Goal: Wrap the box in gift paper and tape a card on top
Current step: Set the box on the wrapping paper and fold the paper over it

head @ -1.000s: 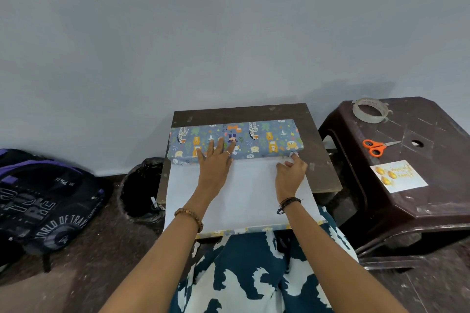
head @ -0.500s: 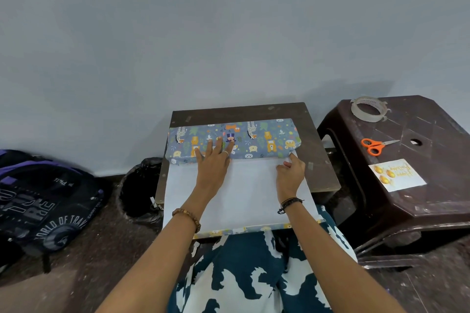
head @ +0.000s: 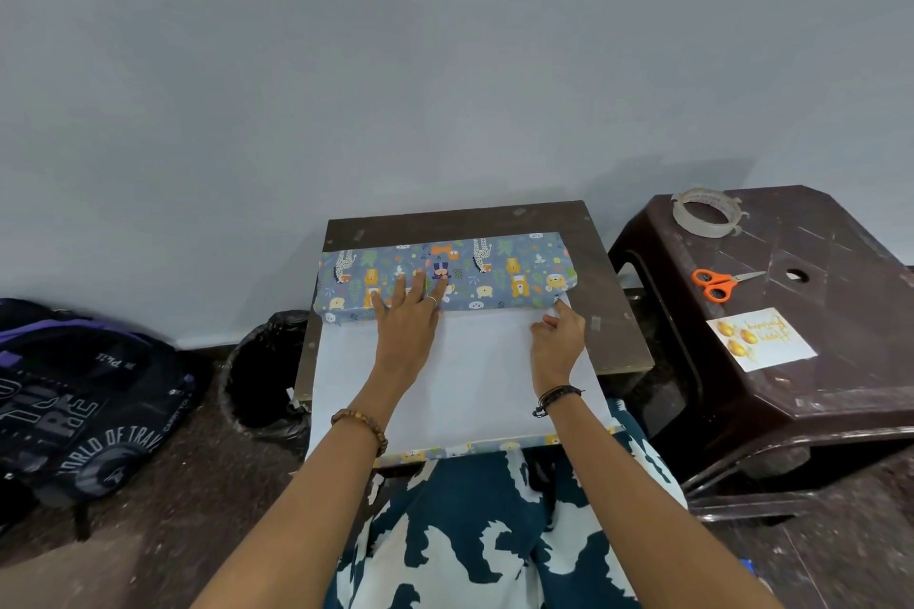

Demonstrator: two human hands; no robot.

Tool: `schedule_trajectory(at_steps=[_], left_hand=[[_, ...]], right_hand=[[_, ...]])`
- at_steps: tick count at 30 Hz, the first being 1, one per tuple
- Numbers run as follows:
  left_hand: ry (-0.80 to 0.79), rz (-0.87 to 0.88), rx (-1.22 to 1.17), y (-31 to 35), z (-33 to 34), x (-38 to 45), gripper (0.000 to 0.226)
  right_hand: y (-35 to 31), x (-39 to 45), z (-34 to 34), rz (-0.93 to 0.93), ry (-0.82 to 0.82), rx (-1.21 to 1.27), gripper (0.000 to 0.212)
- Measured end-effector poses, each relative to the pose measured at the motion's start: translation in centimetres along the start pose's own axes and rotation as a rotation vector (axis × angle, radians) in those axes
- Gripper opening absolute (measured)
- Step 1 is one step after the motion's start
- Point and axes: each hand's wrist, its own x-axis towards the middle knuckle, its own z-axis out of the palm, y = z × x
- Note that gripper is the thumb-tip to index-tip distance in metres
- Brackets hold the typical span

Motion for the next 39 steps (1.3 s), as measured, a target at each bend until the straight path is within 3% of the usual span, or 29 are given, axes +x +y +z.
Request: schedule_trajectory(at_steps=[2, 4, 7, 9, 11, 13, 16, 20, 22, 24, 27, 28, 31, 33, 36, 39], left_hand=[[-0.005, -0.002, -0.014, 0.0, -0.1, 0.0, 0.050], [0.007, 0.001, 0.003, 0.0, -0.1, 0.0, 0.050], [0.045, 0.001, 0.009, 0.1, 0.0, -0.1, 0.049], [0.039, 0.004, 0.000, 0.0, 0.0, -0.3, 0.048], [0.034, 0.016, 0.001, 0.0, 0.1, -0.4, 0.049], [0.074, 0.031, -0.009, -0.1, 0.2, -0.5, 0.052], [0.071, 0.016, 0.026, -0.4, 0.8, -0.4, 0.058], [0.076, 0.007, 0.035, -0.1, 0.9, -0.3, 0.058], [0.074, -0.002, 0.072, -0.1, 0.6, -0.3, 0.054], [0.115, 0.011, 0.028, -0.1, 0.6, -0.4, 0.047], [0.222, 0.080, 0.018, -0.7, 1.3, -0.2, 0.040], [0.217, 0.079, 0.028, -1.0, 1.5, 0.0, 0.041], [0.190, 0.048, 0.108, -1.2, 1.5, 0.3, 0.047], [0.146, 0.036, 0.144, -0.8, 1.1, 0.2, 0.056], [0.075, 0.030, 0.100, -0.1, -0.1, 0.4, 0.042], [0.217, -0.076, -0.035, 0.5, -2.8, 2.7, 0.041]], right_hand=[[-0.7, -1.3, -0.2, 0.038, 0.060, 0.057, 0.058], [-1.3, -3.2, 0.0, -0.077, 0.066, 0.005, 0.064], [-2.7, -5.4, 1.7, -0.594, -0.173, -0.232, 0.061], [-4.3, -5.4, 3.3, -0.762, -0.380, -0.336, 0.051], [-5.2, -4.5, 4.6, -0.770, -0.557, -0.478, 0.051], [-4.8, -3.0, 5.0, -0.717, -0.629, -0.638, 0.056], [-3.3, -0.4, 3.5, -0.664, -0.545, -0.830, 0.069], [-3.8, 1.6, 2.2, -0.451, -0.373, -1.000, 0.061], [-5.5, 1.4, 4.1, -0.469, -0.337, -1.044, 0.057], [-7.2, 0.0, 7.4, -0.617, -0.485, -0.971, 0.053], [-8.4, -2.3, 10.3, -0.637, -0.835, -0.836, 0.050], [-8.2, -1.9, 10.1, -0.650, -0.841, -0.831, 0.049], [-6.8, 1.4, 8.3, -0.726, -0.642, -0.926, 0.049], [-5.9, 3.7, 6.9, -0.634, -0.528, -0.922, 0.050], [-5.0, 5.1, 6.5, -0.585, -0.454, -0.934, 0.052], [-4.7, 4.9, 6.9, -0.639, -0.402, -0.916, 0.058]])
